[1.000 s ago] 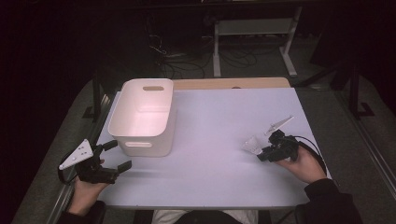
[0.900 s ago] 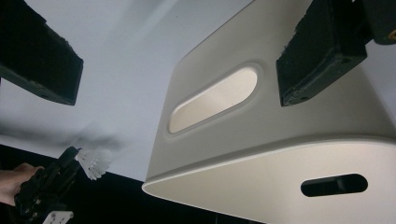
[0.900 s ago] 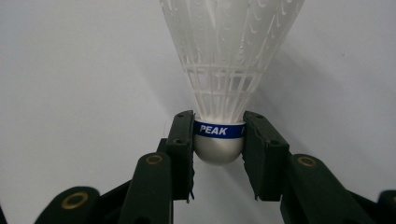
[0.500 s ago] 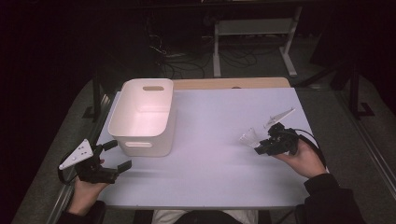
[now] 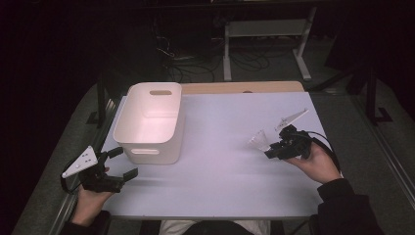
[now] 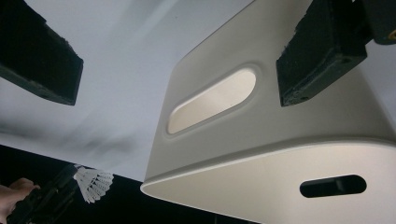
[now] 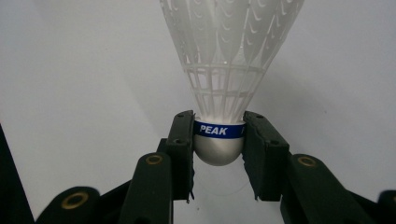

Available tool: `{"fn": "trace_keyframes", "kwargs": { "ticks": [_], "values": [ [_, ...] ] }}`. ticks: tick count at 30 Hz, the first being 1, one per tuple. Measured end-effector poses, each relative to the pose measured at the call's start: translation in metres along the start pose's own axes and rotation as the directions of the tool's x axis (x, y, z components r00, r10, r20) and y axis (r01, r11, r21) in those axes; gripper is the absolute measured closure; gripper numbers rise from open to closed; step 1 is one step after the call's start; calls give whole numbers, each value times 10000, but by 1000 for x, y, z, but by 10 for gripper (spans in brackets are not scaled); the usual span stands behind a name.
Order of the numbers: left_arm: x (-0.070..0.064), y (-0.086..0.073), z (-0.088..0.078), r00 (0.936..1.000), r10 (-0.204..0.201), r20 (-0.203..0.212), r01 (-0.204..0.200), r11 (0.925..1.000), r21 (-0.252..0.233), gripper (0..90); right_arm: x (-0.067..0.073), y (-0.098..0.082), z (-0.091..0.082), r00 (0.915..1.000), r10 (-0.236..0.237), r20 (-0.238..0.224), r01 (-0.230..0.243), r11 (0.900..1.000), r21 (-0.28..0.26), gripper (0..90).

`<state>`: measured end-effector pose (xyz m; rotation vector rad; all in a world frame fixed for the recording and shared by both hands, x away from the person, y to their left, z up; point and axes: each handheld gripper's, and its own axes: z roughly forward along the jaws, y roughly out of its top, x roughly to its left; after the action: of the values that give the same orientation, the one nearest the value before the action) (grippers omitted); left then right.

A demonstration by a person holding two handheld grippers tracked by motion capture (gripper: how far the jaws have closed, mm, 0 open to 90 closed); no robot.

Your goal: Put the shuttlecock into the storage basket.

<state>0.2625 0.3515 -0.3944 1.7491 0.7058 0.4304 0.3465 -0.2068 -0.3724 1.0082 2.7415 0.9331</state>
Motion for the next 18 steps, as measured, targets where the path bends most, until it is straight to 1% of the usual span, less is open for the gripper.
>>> {"fn": "trace_keyframes", "kwargs": {
  "ticks": [4, 10, 14, 18],
  "values": [
    [0, 0, 0, 10000, -18, 1, 18, 10000, 2, 3, 0, 5, -5, 10000, -72, -21, 71, 9997, -226, 642],
    [1, 0, 0, 10000, -57, -21, 57, 10000, -36, 4, 2, 14, -11, 9999, -171, -21, 170, 9994, -305, 642],
    [1, 0, 0, 10000, -55, -24, 55, 10000, -23, 4, 3, 20, -15, 9996, -275, -14, 274, 9985, -483, 642],
    [1, 0, 0, 10000, -58, -36, 58, 10000, -18, 4, 5, 27, -17, 9993, -376, 12, 376, 9980, -503, 642]
  ]
}}
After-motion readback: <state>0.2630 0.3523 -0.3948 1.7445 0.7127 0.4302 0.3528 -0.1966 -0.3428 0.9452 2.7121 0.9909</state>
